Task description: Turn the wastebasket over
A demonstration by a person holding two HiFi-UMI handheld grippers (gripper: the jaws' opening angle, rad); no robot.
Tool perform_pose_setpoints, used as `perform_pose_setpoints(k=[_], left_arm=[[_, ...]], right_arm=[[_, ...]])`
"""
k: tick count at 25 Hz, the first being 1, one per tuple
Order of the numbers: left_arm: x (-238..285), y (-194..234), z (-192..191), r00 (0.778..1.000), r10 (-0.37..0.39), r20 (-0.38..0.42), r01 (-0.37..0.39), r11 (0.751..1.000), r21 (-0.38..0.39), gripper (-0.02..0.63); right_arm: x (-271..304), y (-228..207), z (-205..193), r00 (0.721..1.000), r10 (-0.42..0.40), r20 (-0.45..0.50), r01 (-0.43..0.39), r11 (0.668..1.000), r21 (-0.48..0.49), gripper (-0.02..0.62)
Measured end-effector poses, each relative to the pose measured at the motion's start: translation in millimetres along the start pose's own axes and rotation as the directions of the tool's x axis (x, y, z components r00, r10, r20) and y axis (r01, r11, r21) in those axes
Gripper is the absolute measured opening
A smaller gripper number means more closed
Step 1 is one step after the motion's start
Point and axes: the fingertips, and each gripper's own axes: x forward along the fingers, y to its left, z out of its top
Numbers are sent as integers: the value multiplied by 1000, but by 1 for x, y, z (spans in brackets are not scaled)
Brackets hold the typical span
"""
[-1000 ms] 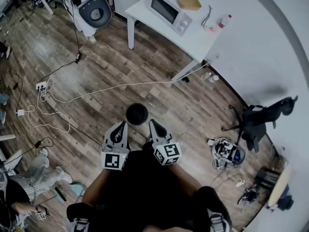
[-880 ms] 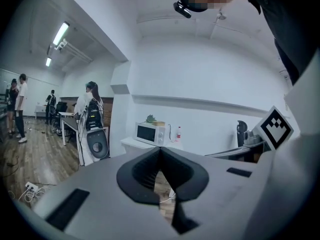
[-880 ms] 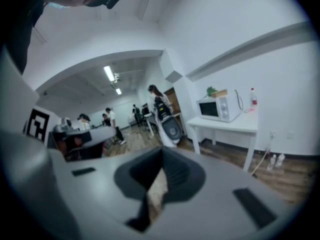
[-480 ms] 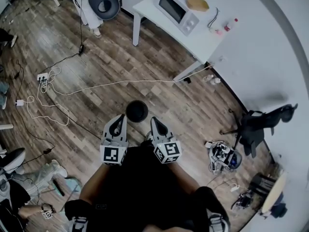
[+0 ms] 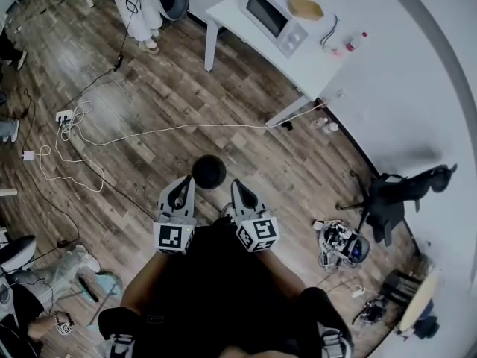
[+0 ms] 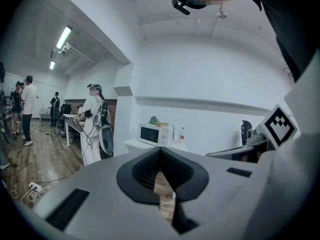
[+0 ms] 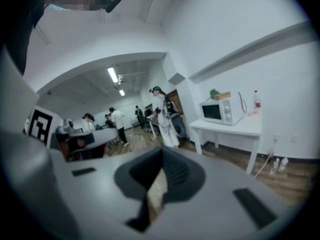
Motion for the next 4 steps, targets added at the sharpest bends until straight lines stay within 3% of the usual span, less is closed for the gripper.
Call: perform_pose_setpoints(k=[4], left_arm=[[1,-1,-2,1000,-4,-3,4,1000,9,35]], right_arm=[[1,1,-1,1000,2,-1,-2,1000,2,32]])
